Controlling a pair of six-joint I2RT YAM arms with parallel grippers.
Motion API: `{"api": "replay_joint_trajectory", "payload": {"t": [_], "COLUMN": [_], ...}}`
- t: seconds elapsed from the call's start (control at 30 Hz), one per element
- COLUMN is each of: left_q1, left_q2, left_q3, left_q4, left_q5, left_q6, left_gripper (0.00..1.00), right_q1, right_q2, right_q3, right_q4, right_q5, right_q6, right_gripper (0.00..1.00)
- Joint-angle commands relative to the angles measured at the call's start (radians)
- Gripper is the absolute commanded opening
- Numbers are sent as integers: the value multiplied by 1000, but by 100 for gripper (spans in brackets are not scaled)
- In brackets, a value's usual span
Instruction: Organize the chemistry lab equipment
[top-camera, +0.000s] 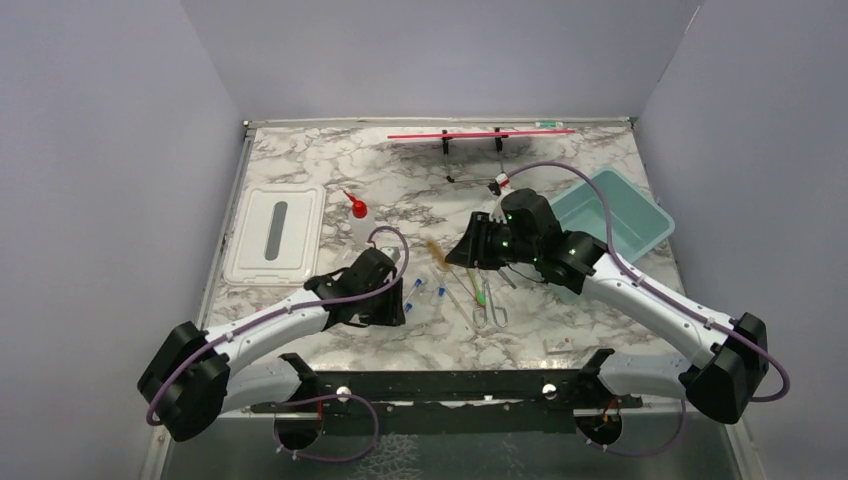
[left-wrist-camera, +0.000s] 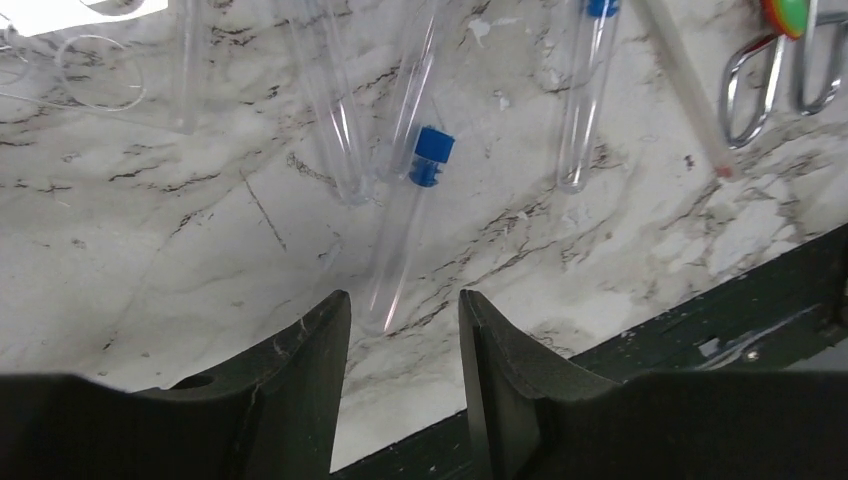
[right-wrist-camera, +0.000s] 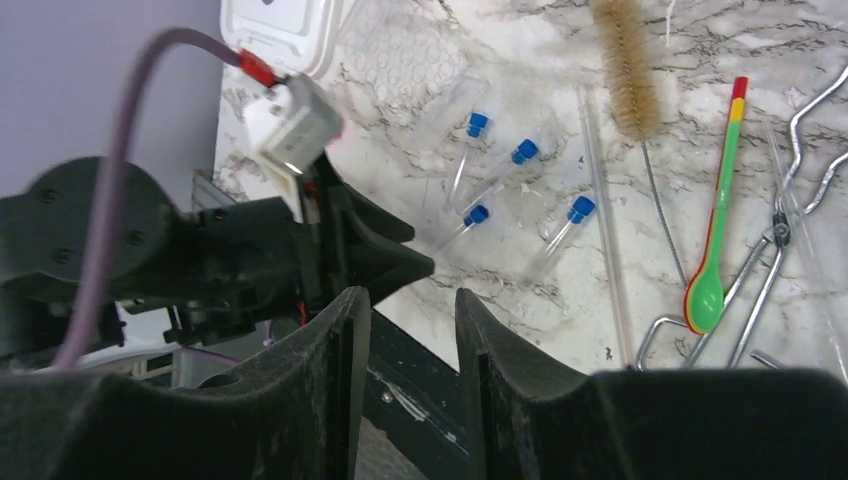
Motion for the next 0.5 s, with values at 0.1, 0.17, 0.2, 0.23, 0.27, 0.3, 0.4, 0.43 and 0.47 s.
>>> {"api": "replay_joint_trajectory", "payload": {"t": [0.1,0.17,0.2,0.23,0.27,0.3,0.4,0.43,0.47], "left_q1": [-54,-59,-64,-69,-76,-88,-130,-141,-146], "left_q2": [129,153,165,176,190,204,265,283,303], "left_q3": [38,46,51,55,59,63,101,114,121], "left_q4": [46,50,52,54,60,68,54,47,44], "left_q5": [-149,-146,-142,-137,-128,-114,-131,-146,-154], "left_q6": [58,68,75,81,87,95,110,110,110], "left_gripper": [42,39,39,38,38,38,32,29,27], "right_q1": [9,9,9,9,9,9,10,9,9], "right_q2": [-8,-12,-14,-15,-17,-20,-29,-34,-38], "right_q3": [-31,-38,-41,-44,-46,-51,-66,-71,-74], "right_q4": [100,100,100,98,98,99,103,101,99], "right_q5": [29,37,39,41,44,48,70,77,87], "right_q6": [44,48,50,52,54,57,67,71,78], "right_gripper": [40,39,39,39,39,39,38,38,37]}}
